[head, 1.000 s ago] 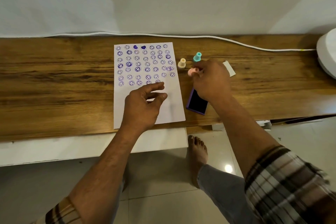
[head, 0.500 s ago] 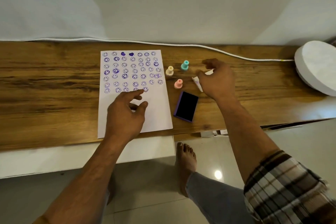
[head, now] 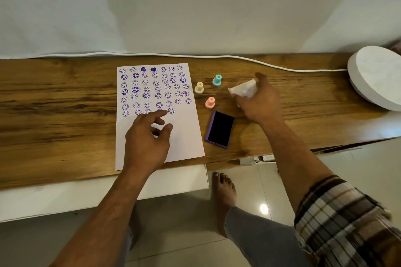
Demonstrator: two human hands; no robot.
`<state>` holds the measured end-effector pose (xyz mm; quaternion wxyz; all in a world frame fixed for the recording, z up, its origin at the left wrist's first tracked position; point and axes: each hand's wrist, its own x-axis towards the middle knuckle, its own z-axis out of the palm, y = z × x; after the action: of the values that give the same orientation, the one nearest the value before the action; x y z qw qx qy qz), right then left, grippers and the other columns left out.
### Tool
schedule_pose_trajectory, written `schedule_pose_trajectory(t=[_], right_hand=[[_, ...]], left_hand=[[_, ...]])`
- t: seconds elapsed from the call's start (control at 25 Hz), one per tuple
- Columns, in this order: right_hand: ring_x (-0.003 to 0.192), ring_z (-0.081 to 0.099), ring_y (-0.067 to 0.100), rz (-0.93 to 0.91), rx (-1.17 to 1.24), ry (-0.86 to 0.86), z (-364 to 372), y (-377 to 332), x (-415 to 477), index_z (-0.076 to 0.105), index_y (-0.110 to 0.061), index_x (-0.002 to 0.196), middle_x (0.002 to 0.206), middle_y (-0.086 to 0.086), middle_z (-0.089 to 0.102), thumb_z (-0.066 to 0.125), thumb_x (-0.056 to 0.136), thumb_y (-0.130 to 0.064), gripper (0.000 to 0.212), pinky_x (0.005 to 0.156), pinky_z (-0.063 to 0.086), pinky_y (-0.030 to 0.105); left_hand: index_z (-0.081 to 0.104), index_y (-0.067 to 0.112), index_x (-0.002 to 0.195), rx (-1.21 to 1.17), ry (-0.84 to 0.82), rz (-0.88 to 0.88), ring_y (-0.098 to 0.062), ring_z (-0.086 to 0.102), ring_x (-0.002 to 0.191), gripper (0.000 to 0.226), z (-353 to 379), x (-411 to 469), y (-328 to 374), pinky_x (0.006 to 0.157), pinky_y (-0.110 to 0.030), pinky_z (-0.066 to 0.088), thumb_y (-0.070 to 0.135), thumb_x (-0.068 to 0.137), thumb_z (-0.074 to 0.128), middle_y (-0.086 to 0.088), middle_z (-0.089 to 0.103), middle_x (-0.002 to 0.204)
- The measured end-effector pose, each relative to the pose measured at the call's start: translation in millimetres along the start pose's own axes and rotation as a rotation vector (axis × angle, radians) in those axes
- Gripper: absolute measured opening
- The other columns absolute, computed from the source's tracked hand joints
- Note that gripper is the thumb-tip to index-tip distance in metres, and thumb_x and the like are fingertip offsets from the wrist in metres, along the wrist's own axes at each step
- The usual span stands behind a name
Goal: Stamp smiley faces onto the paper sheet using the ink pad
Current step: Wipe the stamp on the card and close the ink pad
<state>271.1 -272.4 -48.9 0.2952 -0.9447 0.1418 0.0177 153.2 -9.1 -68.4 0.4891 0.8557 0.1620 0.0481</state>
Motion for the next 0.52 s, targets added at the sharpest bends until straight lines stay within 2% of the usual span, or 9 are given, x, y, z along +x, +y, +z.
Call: schedule_pose_trajectory(t=[0.04, 0.08, 0.12, 0.16, 0.24, 0.32, 0.4, 0.52], right_hand=[[0.129, 0.054, 0.023, -0.027, 0.132, 0.021, -7.7, 2.7, -11.3, 0.034, -0.034, 0.154, 0.152, 0.002, 0.052, 0.088, 0.078, -0.045, 0.094, 0.086, 0.06, 0.035], [0.123, 0.054, 0.017, -0.084, 0.188, -0.003, -12.4, 4.8, -26.9, 0.034, -0.039, 0.152, 0.15, -0.002, 0.052, 0.09, 0.075, -0.044, 0.095, 0.075, 0.057, 0.023], [0.12, 0.053, 0.014, -0.151, 0.157, -0.072, -13.4, 5.8, -44.3, 0.033, -0.044, 0.15, 0.149, -0.006, 0.052, 0.091, 0.072, -0.044, 0.097, 0.069, 0.052, 0.016], [0.119, 0.052, 0.013, -0.215, 0.077, -0.155, -10.6, 6.9, -59.8, 0.032, -0.046, 0.149, 0.148, -0.008, 0.051, 0.092, 0.07, -0.046, 0.099, 0.068, 0.049, 0.014], [0.122, 0.053, 0.018, -0.308, -0.089, -0.265, -0.5, 7.2, -77.5, 0.029, -0.044, 0.151, 0.149, -0.007, 0.048, 0.091, 0.069, -0.049, 0.103, 0.078, 0.058, 0.027], [0.131, 0.051, 0.025, -0.34, -0.153, -0.326, 7.5, 5.6, -81.6, 0.025, -0.04, 0.154, 0.152, -0.004, 0.045, 0.089, 0.072, -0.051, 0.105, 0.095, 0.059, 0.045], [0.136, 0.047, 0.026, -0.35, -0.176, -0.365, 11.1, 7.0, -79.1, 0.021, -0.038, 0.157, 0.154, -0.003, 0.042, 0.086, 0.074, -0.052, 0.106, 0.102, 0.055, 0.051], [0.139, 0.045, 0.027, -0.37, -0.213, -0.373, 15.9, 14.3, -74.4, 0.019, -0.038, 0.157, 0.155, -0.002, 0.042, 0.084, 0.074, -0.053, 0.106, 0.104, 0.053, 0.051]], left_hand=[[0.068, 0.027, 0.124, -0.013, -0.001, -0.013, -0.006, 0.065, 0.082, 0.034, -1.0, 1.2, -0.2, 0.068, -0.011, 0.043, 0.023, 0.091, 0.074, 0.007, 0.067, 0.107], [0.069, 0.027, 0.123, -0.025, 0.0, -0.025, -0.006, 0.065, 0.083, 0.033, -1.2, 2.7, -0.1, 0.068, -0.011, 0.043, 0.022, 0.091, 0.073, 0.007, 0.068, 0.107], [0.069, 0.027, 0.122, -0.035, 0.002, -0.033, -0.005, 0.065, 0.083, 0.031, -1.2, 3.7, 0.0, 0.068, -0.012, 0.044, 0.022, 0.092, 0.072, 0.008, 0.069, 0.107], [0.069, 0.027, 0.122, -0.043, 0.004, -0.036, -0.004, 0.065, 0.083, 0.03, -0.9, 3.8, 0.7, 0.069, -0.012, 0.045, 0.022, 0.092, 0.071, 0.008, 0.069, 0.107], [0.069, 0.028, 0.121, -0.046, 0.004, -0.023, -0.003, 0.065, 0.083, 0.029, 0.1, 2.3, 2.7, 0.07, -0.013, 0.046, 0.021, 0.093, 0.07, 0.009, 0.07, 0.106], [0.069, 0.028, 0.121, -0.045, 0.009, -0.012, -0.003, 0.065, 0.083, 0.029, -0.5, 0.7, 2.8, 0.07, -0.013, 0.046, 0.02, 0.094, 0.07, 0.009, 0.069, 0.107], [0.069, 0.027, 0.122, -0.058, 0.016, -0.009, -0.006, 0.066, 0.083, 0.029, -1.2, 2.0, 2.3, 0.071, -0.015, 0.048, 0.02, 0.094, 0.069, 0.008, 0.07, 0.107], [0.069, 0.027, 0.122, -0.075, 0.021, -0.018, -0.007, 0.066, 0.083, 0.029, 0.1, 4.9, 3.1, 0.075, -0.023, 0.052, 0.02, 0.094, 0.069, 0.007, 0.069, 0.107]])
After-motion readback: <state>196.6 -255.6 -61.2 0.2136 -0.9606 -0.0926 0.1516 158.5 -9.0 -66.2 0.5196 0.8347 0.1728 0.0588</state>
